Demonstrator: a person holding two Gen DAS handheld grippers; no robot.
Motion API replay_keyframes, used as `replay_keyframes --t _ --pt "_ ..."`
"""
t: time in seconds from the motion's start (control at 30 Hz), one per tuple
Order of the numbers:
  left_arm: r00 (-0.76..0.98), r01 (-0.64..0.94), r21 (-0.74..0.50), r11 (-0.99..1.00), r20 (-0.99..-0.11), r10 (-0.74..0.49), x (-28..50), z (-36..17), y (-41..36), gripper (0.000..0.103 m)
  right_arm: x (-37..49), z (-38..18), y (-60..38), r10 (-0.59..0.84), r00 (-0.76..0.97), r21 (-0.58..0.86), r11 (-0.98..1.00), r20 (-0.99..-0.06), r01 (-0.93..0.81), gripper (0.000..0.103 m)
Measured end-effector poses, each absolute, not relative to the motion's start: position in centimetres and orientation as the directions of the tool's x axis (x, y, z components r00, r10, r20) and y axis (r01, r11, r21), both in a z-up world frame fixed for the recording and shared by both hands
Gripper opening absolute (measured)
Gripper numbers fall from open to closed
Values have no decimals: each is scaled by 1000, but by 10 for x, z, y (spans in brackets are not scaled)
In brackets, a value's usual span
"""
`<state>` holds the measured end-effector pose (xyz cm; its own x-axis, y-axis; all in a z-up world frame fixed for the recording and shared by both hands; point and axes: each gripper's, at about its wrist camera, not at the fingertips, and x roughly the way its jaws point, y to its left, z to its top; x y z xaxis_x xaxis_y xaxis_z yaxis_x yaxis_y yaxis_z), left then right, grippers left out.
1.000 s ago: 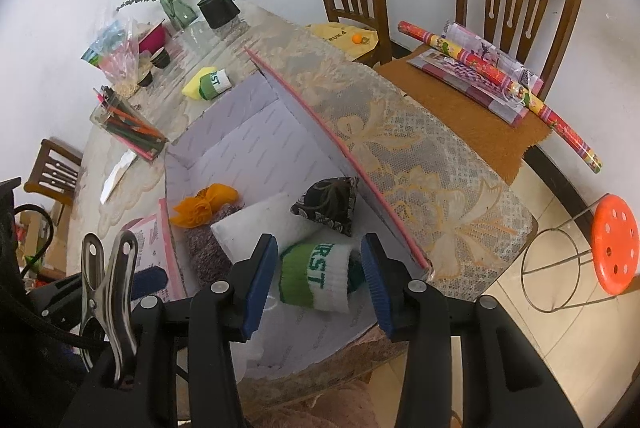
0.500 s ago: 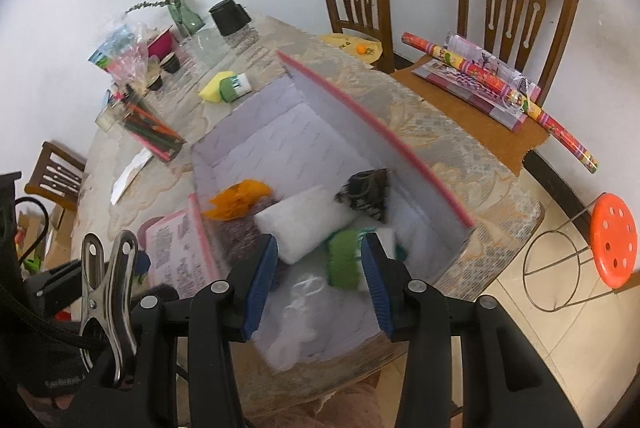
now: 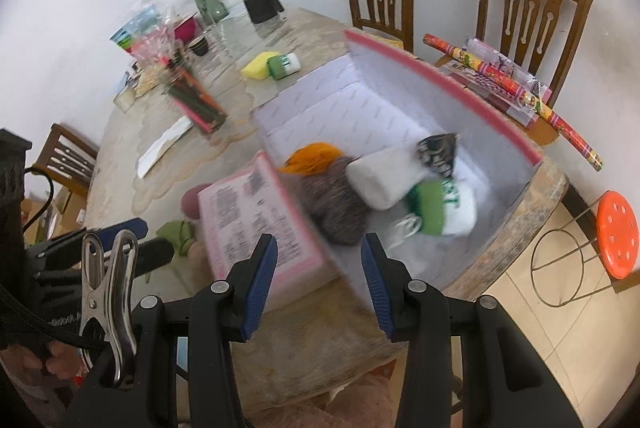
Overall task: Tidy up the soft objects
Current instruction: 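Move both grippers back toward the green ribbon and blue mask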
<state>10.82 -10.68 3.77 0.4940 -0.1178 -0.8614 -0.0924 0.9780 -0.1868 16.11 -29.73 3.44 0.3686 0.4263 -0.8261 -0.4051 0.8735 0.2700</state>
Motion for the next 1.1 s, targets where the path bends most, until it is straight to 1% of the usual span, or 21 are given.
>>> replay_keyframes --t 0.63,1.1 --pt "498 -116 -179 977 -861 -99 55 27 -44 58 75 27 -241 423 323 265 862 -847 -432 45" --pt "473 -102 -166 981 -875 -99 65 1 -17 58 34 7 -210 390 257 247 857 -884 -453 45"
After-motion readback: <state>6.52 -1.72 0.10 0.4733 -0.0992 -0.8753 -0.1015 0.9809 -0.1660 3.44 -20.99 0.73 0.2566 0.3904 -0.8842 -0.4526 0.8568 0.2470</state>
